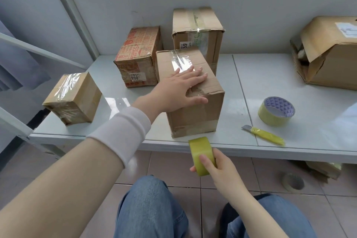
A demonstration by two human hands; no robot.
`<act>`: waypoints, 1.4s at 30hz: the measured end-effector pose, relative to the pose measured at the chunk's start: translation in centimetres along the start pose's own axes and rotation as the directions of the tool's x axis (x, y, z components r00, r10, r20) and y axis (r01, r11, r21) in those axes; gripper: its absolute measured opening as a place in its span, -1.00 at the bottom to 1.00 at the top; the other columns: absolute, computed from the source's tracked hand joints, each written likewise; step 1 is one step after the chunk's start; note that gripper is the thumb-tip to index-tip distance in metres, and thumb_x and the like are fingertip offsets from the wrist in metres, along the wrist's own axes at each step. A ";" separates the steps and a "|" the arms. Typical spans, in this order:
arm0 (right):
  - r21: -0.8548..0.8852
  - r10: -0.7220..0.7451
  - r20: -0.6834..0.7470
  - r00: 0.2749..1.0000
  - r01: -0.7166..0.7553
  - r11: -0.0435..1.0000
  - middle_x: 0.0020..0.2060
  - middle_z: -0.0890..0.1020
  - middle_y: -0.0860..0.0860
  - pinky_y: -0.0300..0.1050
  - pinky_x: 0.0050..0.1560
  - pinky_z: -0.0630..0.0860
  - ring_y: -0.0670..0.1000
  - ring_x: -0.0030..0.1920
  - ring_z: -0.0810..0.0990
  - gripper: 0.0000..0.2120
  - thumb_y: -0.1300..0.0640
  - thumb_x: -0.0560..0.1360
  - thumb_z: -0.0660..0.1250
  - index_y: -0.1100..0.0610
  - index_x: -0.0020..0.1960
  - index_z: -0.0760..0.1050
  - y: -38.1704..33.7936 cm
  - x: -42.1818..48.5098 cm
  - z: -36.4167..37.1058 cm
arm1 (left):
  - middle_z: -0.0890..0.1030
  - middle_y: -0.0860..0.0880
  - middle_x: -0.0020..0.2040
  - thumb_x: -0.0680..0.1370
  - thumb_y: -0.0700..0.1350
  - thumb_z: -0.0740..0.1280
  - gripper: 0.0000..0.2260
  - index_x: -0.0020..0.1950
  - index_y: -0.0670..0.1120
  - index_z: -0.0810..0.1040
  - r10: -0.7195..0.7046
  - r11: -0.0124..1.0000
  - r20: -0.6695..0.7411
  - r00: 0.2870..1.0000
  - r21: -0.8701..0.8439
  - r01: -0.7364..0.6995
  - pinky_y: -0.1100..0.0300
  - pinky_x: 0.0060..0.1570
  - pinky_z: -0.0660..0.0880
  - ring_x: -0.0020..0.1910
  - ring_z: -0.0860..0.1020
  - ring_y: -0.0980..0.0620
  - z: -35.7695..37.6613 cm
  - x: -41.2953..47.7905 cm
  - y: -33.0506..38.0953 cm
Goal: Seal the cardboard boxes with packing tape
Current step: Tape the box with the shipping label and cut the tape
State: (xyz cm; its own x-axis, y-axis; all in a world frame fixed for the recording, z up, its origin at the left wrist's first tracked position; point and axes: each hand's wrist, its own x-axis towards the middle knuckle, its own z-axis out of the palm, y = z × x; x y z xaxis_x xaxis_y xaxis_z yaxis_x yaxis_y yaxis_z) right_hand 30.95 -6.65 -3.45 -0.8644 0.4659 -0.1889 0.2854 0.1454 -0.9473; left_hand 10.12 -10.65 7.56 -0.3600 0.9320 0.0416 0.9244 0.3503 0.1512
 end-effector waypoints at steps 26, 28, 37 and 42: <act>-0.594 -0.397 -0.484 0.780 0.040 0.803 -0.01 0.62 0.09 -0.15 0.02 0.33 0.11 0.02 0.48 -0.84 0.19 0.50 0.34 0.22 0.05 0.57 3.6 3.3 -10.1 | 0.61 0.02 -0.18 0.56 -0.25 0.30 -0.85 -0.12 -0.02 0.55 -0.763 0.111 -0.089 0.641 -0.994 -0.007 0.44 -0.21 0.47 -0.38 0.51 0.28 10.7 -6.8 8.4; -0.743 -0.391 -0.434 0.812 -0.077 0.665 0.06 0.61 0.18 -0.02 0.07 0.30 0.26 0.07 0.46 -0.72 0.18 0.49 0.35 0.27 0.16 0.54 4.8 4.9 -11.8 | 0.61 0.02 -0.18 0.56 -0.24 0.30 -0.87 -0.11 -0.02 0.54 -0.774 0.102 -0.088 0.628 -0.995 -0.014 0.44 -0.22 0.47 -0.38 0.51 0.29 10.9 -6.7 8.6; -0.637 -0.259 -0.463 0.848 -0.115 0.762 0.06 0.49 0.19 -0.10 -0.16 0.32 0.15 -0.10 0.48 -0.77 0.24 0.49 0.33 0.23 0.14 0.52 3.7 5.5 -12.1 | 0.62 0.05 -0.18 0.58 -0.19 0.29 -0.89 -0.11 -0.03 0.55 -0.785 0.120 -0.111 0.609 -0.992 -0.026 0.43 -0.22 0.47 -0.36 0.53 0.24 11.1 -6.7 8.3; -0.527 -0.591 -0.330 0.736 0.375 0.762 -0.09 0.55 0.03 -0.07 -0.28 0.52 -0.04 -0.26 0.55 -0.83 0.24 0.45 0.40 0.17 0.03 0.54 -1.7 4.0 -10.1 | 0.62 0.07 -0.17 0.58 -0.18 0.28 -0.86 -0.15 -0.01 0.55 -0.799 0.129 -0.115 0.590 -0.991 -0.019 0.42 -0.24 0.47 -0.38 0.53 0.22 11.0 -6.7 8.4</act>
State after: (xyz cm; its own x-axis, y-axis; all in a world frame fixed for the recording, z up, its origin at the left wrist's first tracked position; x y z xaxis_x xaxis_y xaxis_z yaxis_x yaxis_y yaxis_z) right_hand 31.17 3.74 0.06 -0.6687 0.5450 0.5058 0.1113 0.7460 -0.6566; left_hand 21.63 -12.90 -2.31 -0.9656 0.2593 0.0177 0.0009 -0.0650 0.9979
